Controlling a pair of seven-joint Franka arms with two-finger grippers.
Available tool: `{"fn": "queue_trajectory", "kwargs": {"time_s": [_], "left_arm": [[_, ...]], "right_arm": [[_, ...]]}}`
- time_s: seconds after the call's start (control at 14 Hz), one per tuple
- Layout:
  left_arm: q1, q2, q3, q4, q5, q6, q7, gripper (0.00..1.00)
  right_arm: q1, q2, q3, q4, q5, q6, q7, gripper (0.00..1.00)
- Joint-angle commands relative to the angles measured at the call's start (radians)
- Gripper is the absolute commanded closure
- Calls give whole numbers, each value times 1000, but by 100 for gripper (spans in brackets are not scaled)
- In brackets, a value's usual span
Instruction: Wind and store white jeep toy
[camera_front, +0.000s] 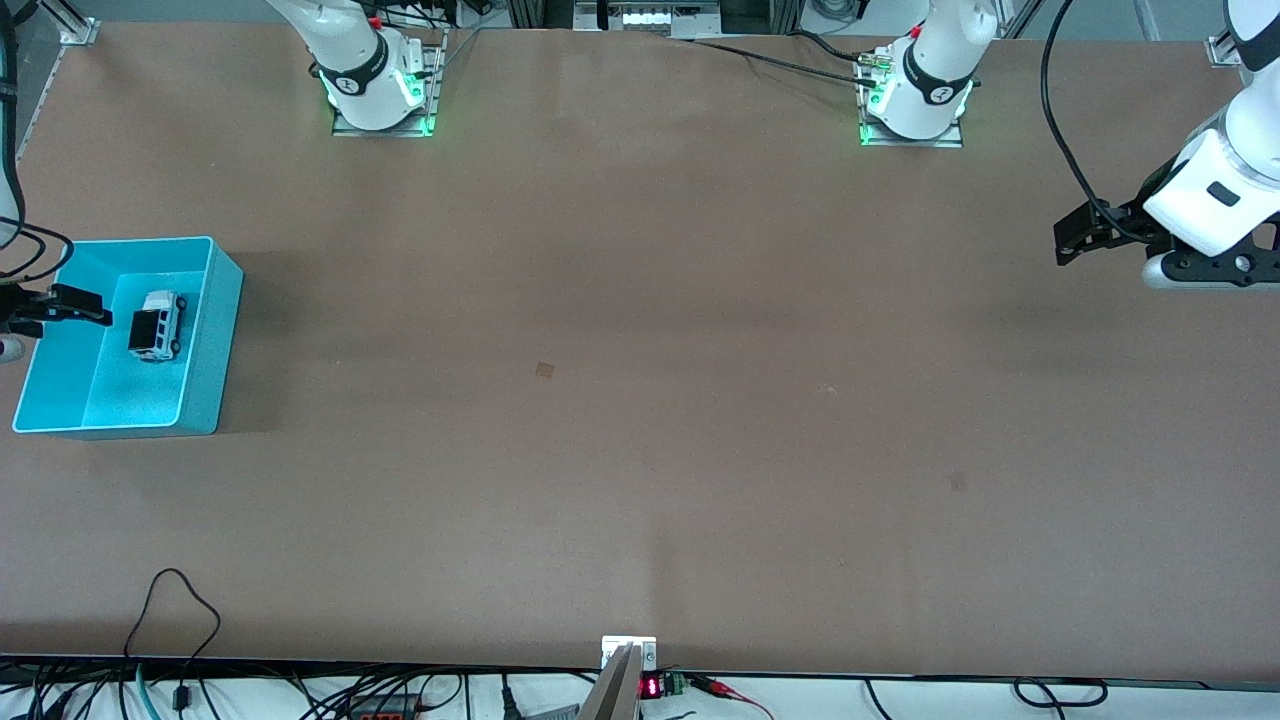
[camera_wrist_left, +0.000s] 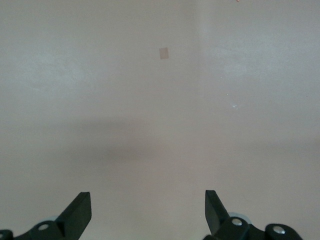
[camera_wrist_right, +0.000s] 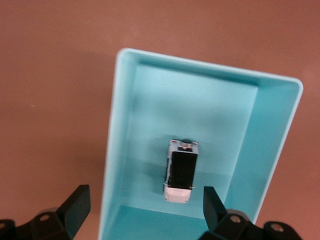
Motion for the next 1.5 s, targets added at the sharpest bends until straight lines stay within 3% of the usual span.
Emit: {"fn": "queue_trajectory", "kwargs": {"time_s": [0.0, 0.36, 0.79, 0.86, 1.07, 1.14, 1.43], "left_arm": [[6, -2, 0, 16, -22, -19, 16, 0], [5, -2, 0, 16, -22, -17, 14, 0], [5, -2, 0, 16, -22, -17, 16, 0], [5, -2, 0, 16, -22, -17, 16, 0], [6, -2, 0, 16, -22, -17, 16, 0], [5, -2, 0, 16, -22, -17, 14, 0], [6, -2, 2, 16, -22, -17, 16, 0]], "right_arm": [[82, -65, -2, -1, 12, -43, 91, 0], [232, -151, -2, -2, 27, -135, 260, 0], [297, -234, 1, -2, 19, -144, 398, 0], [283, -251, 25, -2, 18, -148, 427, 0], [118, -305, 209, -8, 18, -173, 467, 0], [95, -320, 242, -10, 18, -182, 499, 0], [79, -346, 277, -8, 18, -193, 521, 0]]}}
